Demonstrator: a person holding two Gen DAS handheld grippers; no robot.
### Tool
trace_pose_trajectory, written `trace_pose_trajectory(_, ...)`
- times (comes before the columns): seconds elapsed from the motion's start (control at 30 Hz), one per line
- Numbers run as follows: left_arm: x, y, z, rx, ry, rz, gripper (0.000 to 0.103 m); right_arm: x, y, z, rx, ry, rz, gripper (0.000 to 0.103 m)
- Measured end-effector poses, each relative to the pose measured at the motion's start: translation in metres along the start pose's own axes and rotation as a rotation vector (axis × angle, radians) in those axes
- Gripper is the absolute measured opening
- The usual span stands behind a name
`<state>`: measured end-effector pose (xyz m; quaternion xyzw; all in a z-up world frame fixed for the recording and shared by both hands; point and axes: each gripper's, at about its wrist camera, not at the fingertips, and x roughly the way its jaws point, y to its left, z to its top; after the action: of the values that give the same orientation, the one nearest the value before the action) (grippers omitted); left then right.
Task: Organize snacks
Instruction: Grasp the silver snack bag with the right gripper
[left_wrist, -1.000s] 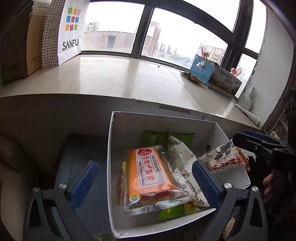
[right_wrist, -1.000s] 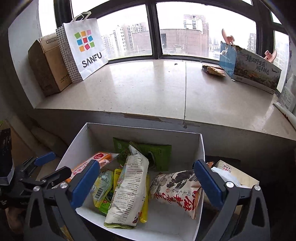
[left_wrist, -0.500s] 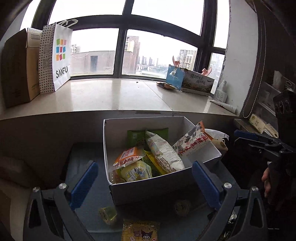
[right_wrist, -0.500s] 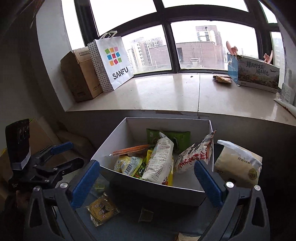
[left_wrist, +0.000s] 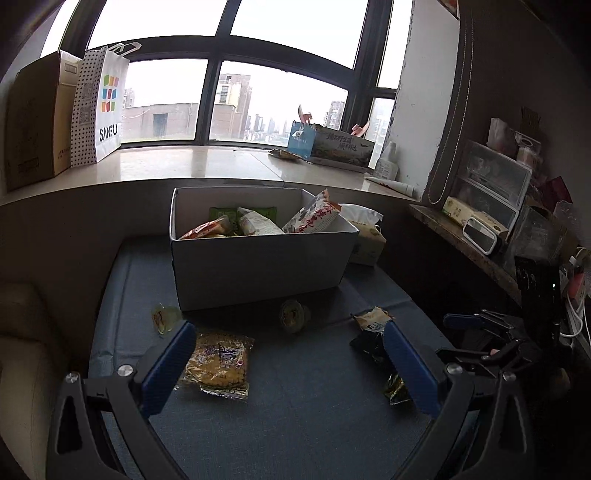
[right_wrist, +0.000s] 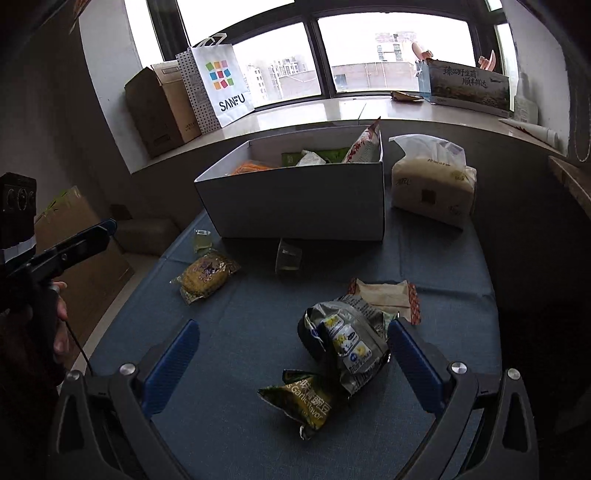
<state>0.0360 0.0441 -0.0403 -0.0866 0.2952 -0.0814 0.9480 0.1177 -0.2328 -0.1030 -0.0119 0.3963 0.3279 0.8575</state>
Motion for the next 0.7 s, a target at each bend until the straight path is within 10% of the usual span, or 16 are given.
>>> trace_pose_trajectory(0.7, 0.002, 0.004, -0.028, -0.013, 0.065, 0.007, 0.103, 0.084, -0.022, 0.005, 0.039, 0.179, -0.126, 0.103)
